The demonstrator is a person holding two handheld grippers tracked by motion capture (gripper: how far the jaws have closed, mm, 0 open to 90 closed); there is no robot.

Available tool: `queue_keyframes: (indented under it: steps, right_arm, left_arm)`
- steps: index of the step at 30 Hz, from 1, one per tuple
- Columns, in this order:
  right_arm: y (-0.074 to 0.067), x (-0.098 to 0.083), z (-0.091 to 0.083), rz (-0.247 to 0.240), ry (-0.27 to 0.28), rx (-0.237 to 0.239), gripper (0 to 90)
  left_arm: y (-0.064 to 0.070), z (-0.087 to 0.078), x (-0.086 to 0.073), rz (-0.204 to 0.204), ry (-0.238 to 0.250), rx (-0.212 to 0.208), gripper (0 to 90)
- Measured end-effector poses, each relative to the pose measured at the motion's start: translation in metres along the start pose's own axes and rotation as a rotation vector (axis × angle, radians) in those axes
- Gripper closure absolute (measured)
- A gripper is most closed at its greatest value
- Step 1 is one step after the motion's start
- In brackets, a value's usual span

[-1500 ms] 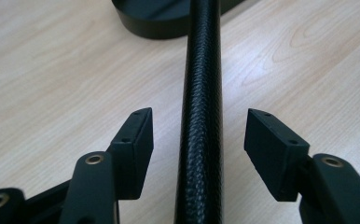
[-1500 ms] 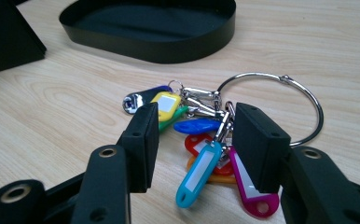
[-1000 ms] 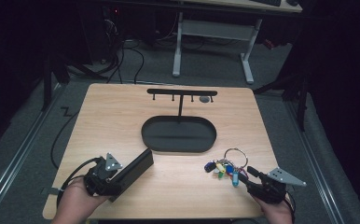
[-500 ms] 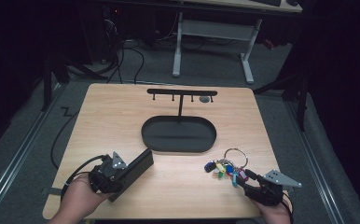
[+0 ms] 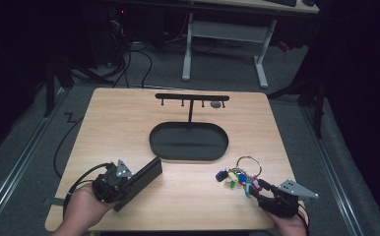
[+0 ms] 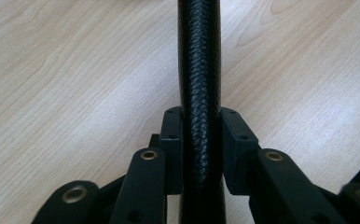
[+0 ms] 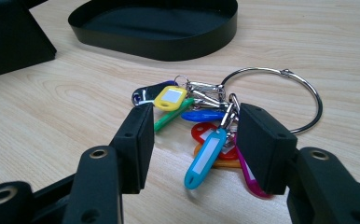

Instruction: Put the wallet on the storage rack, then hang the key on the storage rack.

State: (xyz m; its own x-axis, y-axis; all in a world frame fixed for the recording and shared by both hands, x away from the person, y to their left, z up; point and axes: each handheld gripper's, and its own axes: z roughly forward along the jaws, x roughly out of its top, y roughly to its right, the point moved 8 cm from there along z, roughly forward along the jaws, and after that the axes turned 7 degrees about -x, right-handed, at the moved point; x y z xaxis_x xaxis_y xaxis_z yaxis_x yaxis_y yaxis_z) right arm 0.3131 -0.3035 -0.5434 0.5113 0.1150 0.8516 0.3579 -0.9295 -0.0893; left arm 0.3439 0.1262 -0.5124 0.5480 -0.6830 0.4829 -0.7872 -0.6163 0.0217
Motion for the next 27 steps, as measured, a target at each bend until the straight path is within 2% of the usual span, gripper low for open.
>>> queue_keyframes:
  steps: [6,9,15,20,22,23,24,27]
  right_arm:
    - [0.0,0.0,0.0,0.011,0.0,0.001,47.4]
    - [0.002,0.001,0.001,0.013,0.005,-0.002,47.8]
    - [0.003,0.002,0.0,0.031,0.014,0.005,49.3]
    - [0.002,0.003,-0.003,0.033,0.016,0.009,50.7]
    - [0.002,0.004,-0.004,0.029,0.019,0.009,51.0]
    - [0.002,0.004,-0.005,0.031,0.018,0.009,51.5]
    - [0.002,0.004,-0.005,0.031,0.018,0.009,51.5]
    - [0.0,0.004,-0.006,0.023,0.018,0.02,55.5]
  left_arm:
    - [0.001,0.0,0.0,0.01,0.001,-0.002,73.9]
    - [0.0,0.001,0.002,0.023,0.007,0.014,74.2]
    - [-0.004,0.0,0.003,0.01,0.002,0.027,74.8]
    - [-0.006,-0.009,0.012,0.016,0.045,0.034,74.8]
    - [-0.006,-0.012,0.017,0.031,0.061,0.041,74.7]
    - [-0.004,-0.014,0.023,0.071,0.072,0.061,74.6]
    - [-0.004,-0.014,0.023,0.071,0.072,0.061,74.6]
    - [0.002,-0.016,0.035,0.136,0.092,0.091,74.6]
